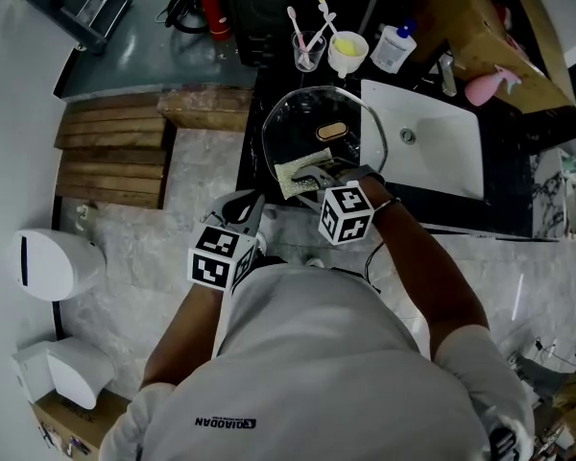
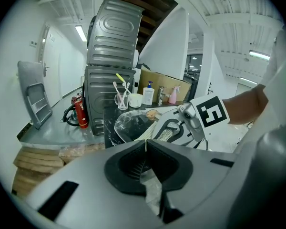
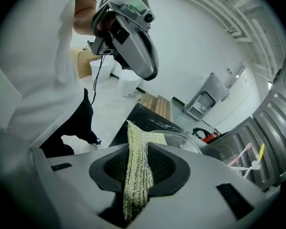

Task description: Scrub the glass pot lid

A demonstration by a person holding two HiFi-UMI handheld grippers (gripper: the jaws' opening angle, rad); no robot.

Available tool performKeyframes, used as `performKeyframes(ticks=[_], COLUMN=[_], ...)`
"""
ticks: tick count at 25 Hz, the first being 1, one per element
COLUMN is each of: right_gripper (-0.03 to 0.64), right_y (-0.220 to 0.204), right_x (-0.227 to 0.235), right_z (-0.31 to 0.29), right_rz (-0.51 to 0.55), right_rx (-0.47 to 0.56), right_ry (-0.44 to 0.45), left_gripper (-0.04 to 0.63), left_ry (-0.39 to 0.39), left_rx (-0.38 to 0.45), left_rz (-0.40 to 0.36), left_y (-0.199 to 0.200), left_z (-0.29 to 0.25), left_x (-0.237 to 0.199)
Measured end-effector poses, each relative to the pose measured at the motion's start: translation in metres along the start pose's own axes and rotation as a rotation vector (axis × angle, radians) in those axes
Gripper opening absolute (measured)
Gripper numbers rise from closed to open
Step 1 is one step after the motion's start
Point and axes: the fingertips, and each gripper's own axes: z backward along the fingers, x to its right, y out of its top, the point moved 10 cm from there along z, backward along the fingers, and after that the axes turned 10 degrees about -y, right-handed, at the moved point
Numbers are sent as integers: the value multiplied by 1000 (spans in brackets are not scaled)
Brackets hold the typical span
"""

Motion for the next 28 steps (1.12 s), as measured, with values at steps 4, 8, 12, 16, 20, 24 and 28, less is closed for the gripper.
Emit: performKeyframes(ticks=[4,8,12,16,20,24,28], right_gripper=[100,100,101,104,106,107,109], right_y=[-4,-6,-11,-12,-8,-6,-5], right_x=[-9,-17,-23,-30,-38,-44,-51], right_z=[8,14,21,27,29,30,34], right_rz=[-2,-10,-68,-156,-218,-309,-375], right_rx=[11,18,26,12,-21,-41,-43], right_ry=[-4,-12,-22,-64,-107,-151,-184], left_gripper=[18,18,18,18,18,18,18], left_ry=[11,20,33,45,51,51,52], left_rx=[5,7,7,3,-1,-7,-15], left_rz=[9,17,23,27,30,29,29], left_y=[-2,-6,-8,-10,-13,-16,-20], left_z=[-2,-3,-2,-1,1,1,2], left_x=[13,25,36,44,51,59,67])
